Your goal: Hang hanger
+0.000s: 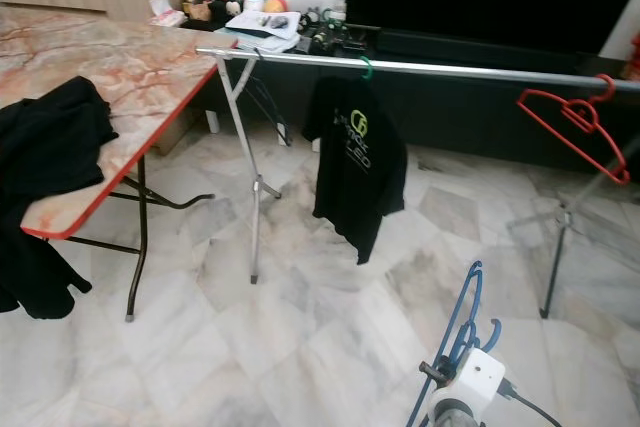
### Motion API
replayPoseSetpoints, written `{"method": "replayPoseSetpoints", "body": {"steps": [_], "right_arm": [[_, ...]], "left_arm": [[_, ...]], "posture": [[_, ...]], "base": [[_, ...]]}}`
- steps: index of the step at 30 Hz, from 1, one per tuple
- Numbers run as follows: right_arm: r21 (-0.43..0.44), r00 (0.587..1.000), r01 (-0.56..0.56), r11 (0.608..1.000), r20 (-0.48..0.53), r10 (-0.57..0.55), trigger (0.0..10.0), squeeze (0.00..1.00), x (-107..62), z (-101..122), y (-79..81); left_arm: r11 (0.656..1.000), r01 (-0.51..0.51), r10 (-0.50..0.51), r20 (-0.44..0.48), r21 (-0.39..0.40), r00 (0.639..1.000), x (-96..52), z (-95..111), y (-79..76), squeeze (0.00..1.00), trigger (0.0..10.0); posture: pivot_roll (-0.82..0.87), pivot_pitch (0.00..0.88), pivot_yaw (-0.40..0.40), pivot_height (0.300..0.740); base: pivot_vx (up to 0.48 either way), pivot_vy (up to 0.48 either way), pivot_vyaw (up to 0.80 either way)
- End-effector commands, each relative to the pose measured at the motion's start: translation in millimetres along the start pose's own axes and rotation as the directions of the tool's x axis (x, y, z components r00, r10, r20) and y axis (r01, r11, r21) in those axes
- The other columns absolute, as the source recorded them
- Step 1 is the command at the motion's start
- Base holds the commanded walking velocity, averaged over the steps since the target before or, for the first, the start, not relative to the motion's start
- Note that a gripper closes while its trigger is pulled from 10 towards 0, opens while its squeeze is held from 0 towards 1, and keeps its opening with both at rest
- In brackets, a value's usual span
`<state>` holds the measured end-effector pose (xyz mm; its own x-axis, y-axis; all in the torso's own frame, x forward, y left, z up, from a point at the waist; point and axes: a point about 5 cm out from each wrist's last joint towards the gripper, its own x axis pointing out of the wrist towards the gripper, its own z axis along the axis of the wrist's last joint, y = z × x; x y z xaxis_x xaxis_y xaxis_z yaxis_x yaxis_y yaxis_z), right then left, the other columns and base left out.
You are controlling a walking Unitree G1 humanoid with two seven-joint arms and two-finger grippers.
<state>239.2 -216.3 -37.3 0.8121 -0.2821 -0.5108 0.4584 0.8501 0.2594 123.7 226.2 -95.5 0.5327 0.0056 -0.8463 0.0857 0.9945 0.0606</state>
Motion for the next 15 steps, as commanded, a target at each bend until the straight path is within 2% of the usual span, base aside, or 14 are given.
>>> {"method": "replayPoseSetpoints", "body": {"steps": [1, 5, 10, 15], "right_arm": [[0.027, 1.000, 0.010, 1.000, 0.029, -0.011, 10.0, 0.00, 0.8, 4.7, -0.7], [0.040, 0.999, 0.019, 0.999, 0.029, -0.020, 10.0, 0.00, 0.9, 4.8, -0.9], [0.039, 0.999, 0.020, 0.999, 0.029, -0.021, 10.0, 0.00, 1.4, 5.7, -0.3], [0.022, 0.998, 0.018, 1.000, 0.054, -0.019, 10.0, 0.00, 2.6, 10.3, 2.0]], "left_arm": [[1.000, 0.002, -0.001, -0.023, 0.009, 1.000, -1.1, -5.8, -1.0, 0.00, 10.0], [1.000, 0.011, -0.010, -0.023, 0.009, 1.000, -0.4, -5.9, -4.5, 0.00, 10.0], [1.000, 0.025, -0.025, -0.024, 0.009, 0.999, 0.4, -5.9, -8.7, 0.00, 10.0], [0.999, 0.036, -0.036, -0.017, 0.009, 0.999, 1.8, -3.1, -11.7, 0.00, 10.0]], "posture": [[-0.02, 0.040, -0.017, 0.721], [-0.02, 0.028, -0.015, 0.721], [-0.02, 0.021, -0.014, 0.721], [-0.02, 0.033, -0.016, 0.721]], "base": [[0.480, 0.000, 0.00], [0.480, 0.000, -0.24], [0.480, 0.000, -0.73], [0.480, 0.000, 0.00]]}}
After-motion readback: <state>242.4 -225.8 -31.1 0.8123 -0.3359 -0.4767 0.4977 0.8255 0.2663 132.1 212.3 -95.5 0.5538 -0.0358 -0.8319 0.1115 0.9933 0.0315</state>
